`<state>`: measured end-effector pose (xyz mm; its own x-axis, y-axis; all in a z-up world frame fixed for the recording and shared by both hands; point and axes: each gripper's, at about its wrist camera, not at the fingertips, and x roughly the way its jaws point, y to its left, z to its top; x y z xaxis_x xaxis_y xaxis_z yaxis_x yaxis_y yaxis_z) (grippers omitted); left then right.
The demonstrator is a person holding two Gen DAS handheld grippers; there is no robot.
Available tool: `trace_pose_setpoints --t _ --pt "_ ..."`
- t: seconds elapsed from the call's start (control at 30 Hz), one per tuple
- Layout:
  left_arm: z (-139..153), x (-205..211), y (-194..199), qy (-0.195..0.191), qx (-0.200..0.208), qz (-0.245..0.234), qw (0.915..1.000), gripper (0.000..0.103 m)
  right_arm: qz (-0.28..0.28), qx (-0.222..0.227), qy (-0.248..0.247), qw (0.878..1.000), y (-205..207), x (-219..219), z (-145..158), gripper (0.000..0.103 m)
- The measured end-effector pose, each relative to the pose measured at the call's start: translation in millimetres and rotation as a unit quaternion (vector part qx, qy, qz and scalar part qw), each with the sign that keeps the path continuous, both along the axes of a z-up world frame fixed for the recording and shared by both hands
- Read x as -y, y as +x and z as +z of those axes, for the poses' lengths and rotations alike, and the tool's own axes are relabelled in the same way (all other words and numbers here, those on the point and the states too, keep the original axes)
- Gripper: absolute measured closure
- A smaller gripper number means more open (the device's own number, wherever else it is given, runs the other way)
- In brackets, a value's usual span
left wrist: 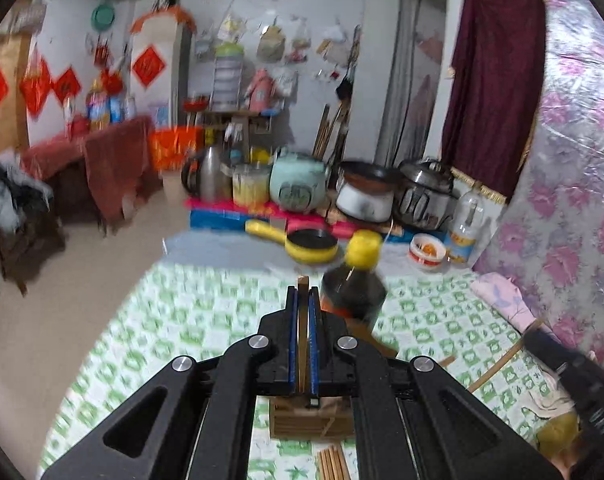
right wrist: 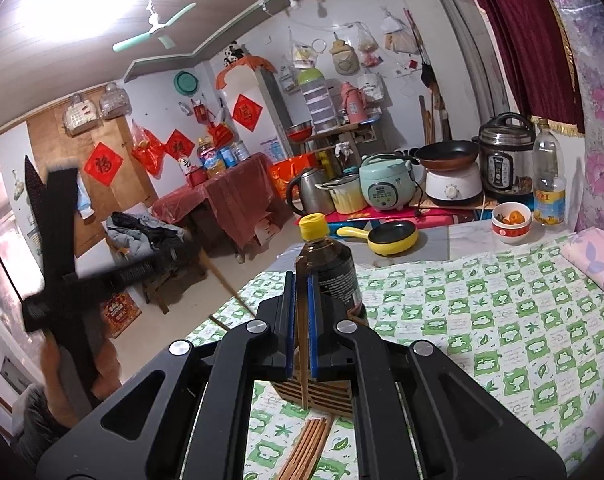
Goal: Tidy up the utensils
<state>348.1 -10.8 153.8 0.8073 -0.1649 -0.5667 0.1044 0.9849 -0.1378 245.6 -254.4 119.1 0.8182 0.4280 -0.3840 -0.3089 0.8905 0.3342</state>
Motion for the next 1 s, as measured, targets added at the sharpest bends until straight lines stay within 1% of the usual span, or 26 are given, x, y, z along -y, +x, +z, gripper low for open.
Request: trace_pose_setpoints --t 0.07,0.1,0.13,0.17,0.2,0.23,0.27,0.3,0.33,0.37,0.4,0.43,0.5,0.6,0.67,0.73,0.8,0.87,0.93,1.0 --pt "-28.0 -12.4 3.9 -0.031 -0.028 0.005 0.9991 0.097 0.001 -0.001 0.003 1.000 1.2 0.2 -0.8 0.096" --pt "-38.0 -17.6 3.9 -0.043 -0.038 0.003 0.9984 0.091 0.000 0.000 0.002 1.000 0.8 -0.4 -0.8 0.097" --pt "-50.8 -22.6 3.6 -0.062 -0.050 -0.004 0.9968 0.067 0.000 0.001 0.002 1.000 1.1 -0.2 -0.5 0.096" --pt "-62.6 -27.9 1.2 -0.082 -0.058 -0.010 0.9949 0.051 -0.001 0.003 0.001 1.000 1.2 -0.4 -0.1 0.096" --pt "-67.4 -30.4 -1.1 -0.101 -0.054 -0.023 0.9931 0.039 -0.004 0.007 -0.001 1.000 0.7 -1.2 0.0 0.096" --pt "-75.2 -34.7 -7.6 -0.127 -0.050 -0.037 0.9900 0.035 -0.006 0.009 -0.002 1.000 0.6 -0.9 -0.1 0.096" --pt "-79.2 -36.7 -13.0 -0.137 -0.044 -0.043 0.9886 0.033 -0.010 0.012 -0.004 1.000 0.2 -1.8 0.3 0.096" --pt "-81.7 -37.1 -17.4 -0.134 -0.040 -0.039 0.9895 0.021 -0.013 0.015 -0.006 1.000 0.3 -2.9 0.0 0.096" --pt "-82.6 -37.0 -23.9 -0.122 -0.028 -0.027 0.9918 0.011 -0.015 0.015 -0.006 1.000 0.5 -3.7 -0.4 0.096" --pt "-81.5 -36.7 -31.8 -0.113 -0.006 -0.020 0.9934 0.009 -0.015 0.015 -0.004 1.000 1.0 -4.5 -1.2 0.096" --pt "-79.6 -34.8 -37.8 -0.106 0.012 -0.025 0.9939 0.008 -0.015 0.016 -0.003 1.000 1.0 -5.0 -2.1 0.096" --pt "-77.7 -33.4 -41.2 -0.103 0.020 -0.033 0.9940 0.008 -0.015 0.017 -0.004 1.000 1.3 -6.3 -2.3 0.096" --pt "-74.2 -32.8 -46.7 -0.104 0.029 -0.051 0.9928 0.008 -0.018 0.021 -0.007 1.000 1.0 -9.9 -3.0 0.096" --pt "-76.7 -39.4 -49.9 -0.114 0.033 -0.041 0.9921 0.006 -0.036 0.041 -0.016 0.998 -1.7 -14.9 -2.7 0.096" --pt "-82.1 -46.8 -48.0 -0.116 0.023 -0.028 0.9926 0.006 -0.048 0.057 -0.017 0.997 -1.9 -19.5 -1.7 0.096" --pt "-93.2 -55.1 -46.0 -0.113 0.004 -0.016 0.9934 0.006 -0.053 0.064 -0.015 0.996 -0.1 -24.4 -1.3 0.096" --pt "-104.3 -61.9 -48.1 -0.107 -0.008 -0.007 0.9942 0.006 -0.066 0.074 -0.026 0.995 4.3 -30.0 -3.7 0.097" --pt "-119.2 -66.4 -50.5 -0.090 -0.023 0.005 0.9956 0.006 -0.093 0.100 -0.052 0.989 5.9 -36.9 -9.7 0.096" --pt "-131.4 -66.8 -49.6 -0.075 -0.041 0.013 0.9963 0.006 -0.107 0.120 -0.075 0.984 5.5 -42.6 -15.6 0.095" --pt "-142.4 -64.2 -45.3 -0.065 -0.064 0.015 0.9958 0.006 -0.116 0.122 -0.076 0.983 5.7 -41.8 -17.4 0.094"
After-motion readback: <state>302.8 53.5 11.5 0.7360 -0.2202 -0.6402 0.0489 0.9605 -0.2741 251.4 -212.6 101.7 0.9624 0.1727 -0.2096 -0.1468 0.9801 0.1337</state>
